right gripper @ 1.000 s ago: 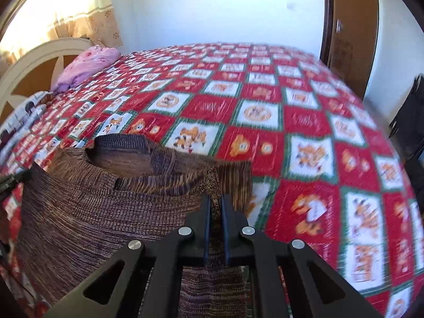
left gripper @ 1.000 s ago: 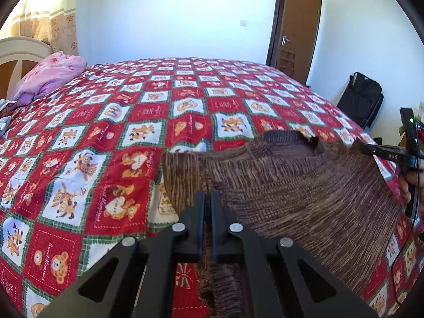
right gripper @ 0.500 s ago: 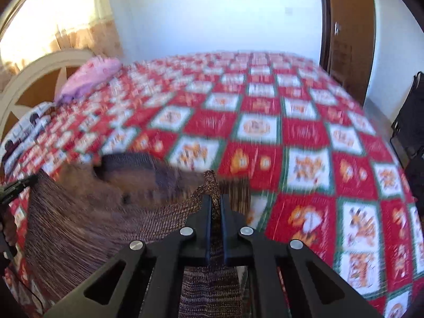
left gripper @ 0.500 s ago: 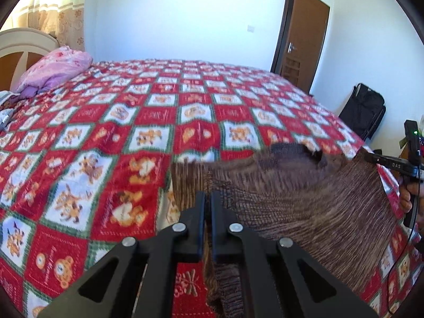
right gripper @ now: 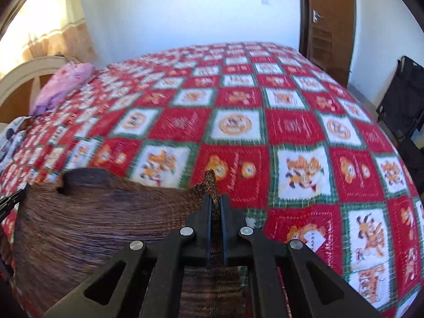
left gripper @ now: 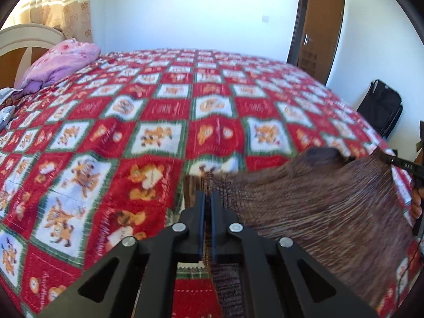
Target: Fold small clothes
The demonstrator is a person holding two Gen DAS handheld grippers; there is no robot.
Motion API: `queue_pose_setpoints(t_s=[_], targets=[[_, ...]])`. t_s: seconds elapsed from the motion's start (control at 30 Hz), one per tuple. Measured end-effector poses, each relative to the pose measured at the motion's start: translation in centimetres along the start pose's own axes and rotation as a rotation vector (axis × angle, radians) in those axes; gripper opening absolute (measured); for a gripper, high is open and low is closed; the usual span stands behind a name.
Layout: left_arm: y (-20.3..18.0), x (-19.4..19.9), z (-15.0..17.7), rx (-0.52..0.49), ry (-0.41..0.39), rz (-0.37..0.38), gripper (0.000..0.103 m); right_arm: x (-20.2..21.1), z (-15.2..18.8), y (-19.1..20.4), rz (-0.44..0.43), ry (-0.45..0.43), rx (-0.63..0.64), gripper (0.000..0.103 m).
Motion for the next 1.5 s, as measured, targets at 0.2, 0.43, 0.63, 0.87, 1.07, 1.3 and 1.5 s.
queue_pose_setpoints(t_s=[0.2,0.43,0.63,0.87,1.07,1.3,1.5], targets=[[0.7,0.7,1.3,0.025,0.03,-0.024,0.008,0.1,0.5,-2.4,0.083,0.009,-0.017,0.064],[0.4,7.0,2.4,0.006,-0.075,-0.048,0.062,7.4,3.5,2.1,-0.174,-0.047,0.036,0.065],[-4.0,8.6,7.3,-0.072,-0.001,0.017,0.062,8.4,11.9,4.9,-0.19,0.105,0.197,0.065],[-5.6,8.4,11.2,-0.165,0.045,-0.025,0.062,10.9,15.8,1.0,-0.133,0.119,0.151,0.065],[-5.0,8.2,11.5,-0.11,0.042,-0.015,0.07,13.1,15.3,1.6,-0.192,0.046,0.123,0.065],[-4.5,8.1,12.1,-0.066,0.048,-0.024,0.083,11.6,16.6,2.3,-0.02,0.115,0.15,0.065],[-4.4,8.0,12.2,-0.051,0.045,-0.02,0.085,12.9,14.3,9.5,-0.083,0.021,0.205,0.066]])
Point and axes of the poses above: each gripper's, at about its wrist camera, not at the fingertips, and x roughly against the way its jaws point, y to its left, z to its underside, the point moved 9 cm from there along -x, roughly the way its jaws point, and after that the axes turned 6 degrees about -x, right-handed, at the moved point
